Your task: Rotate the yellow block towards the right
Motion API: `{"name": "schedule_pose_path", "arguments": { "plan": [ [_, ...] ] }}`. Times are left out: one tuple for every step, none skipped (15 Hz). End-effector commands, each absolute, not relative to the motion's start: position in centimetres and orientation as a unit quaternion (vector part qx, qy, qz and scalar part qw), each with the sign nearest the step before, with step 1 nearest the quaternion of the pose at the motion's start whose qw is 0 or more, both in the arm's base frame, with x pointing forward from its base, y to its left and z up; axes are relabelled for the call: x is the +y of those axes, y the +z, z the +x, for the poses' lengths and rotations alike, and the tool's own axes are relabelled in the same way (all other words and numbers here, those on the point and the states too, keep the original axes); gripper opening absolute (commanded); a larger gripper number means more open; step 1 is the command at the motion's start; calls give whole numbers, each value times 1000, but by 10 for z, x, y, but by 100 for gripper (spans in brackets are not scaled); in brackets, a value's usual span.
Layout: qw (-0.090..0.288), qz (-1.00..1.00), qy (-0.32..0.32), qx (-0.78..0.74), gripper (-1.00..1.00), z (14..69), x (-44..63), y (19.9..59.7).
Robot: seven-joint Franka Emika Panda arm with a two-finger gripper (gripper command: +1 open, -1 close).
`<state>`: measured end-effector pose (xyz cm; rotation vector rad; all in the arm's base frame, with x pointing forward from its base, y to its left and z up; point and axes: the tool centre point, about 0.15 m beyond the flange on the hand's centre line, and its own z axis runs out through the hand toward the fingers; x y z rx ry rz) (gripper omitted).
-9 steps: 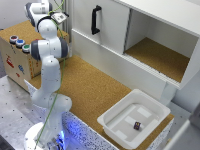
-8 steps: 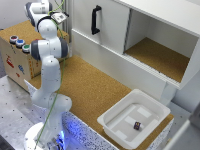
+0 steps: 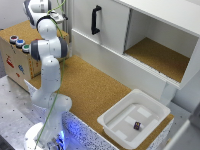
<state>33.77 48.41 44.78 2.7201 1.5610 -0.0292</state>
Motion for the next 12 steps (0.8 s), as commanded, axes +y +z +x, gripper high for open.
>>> {"name": "schedule_pose_path", "arguments": {
  "plan": [
    [35,937,-23,346,-100,348,506,454],
    [38,950,-15,311,-100,353,502,452],
    [27,966,-7,256,-100,363,492,450],
    [29,976,1,216,-100,371,485,447],
    [26,983,5,180,-100,380,479,446],
    [24,987,8,157,-100,386,475,445],
    [24,992,12,120,-100,395,470,444],
    [26,995,12,93,-100,402,467,444],
    [31,997,15,67,-100,406,465,443],
    [47,998,33,33,-100,408,461,445],
    [42,998,36,-4,-100,407,457,443],
    [32,998,41,-41,-100,405,452,442]
  ]
}}
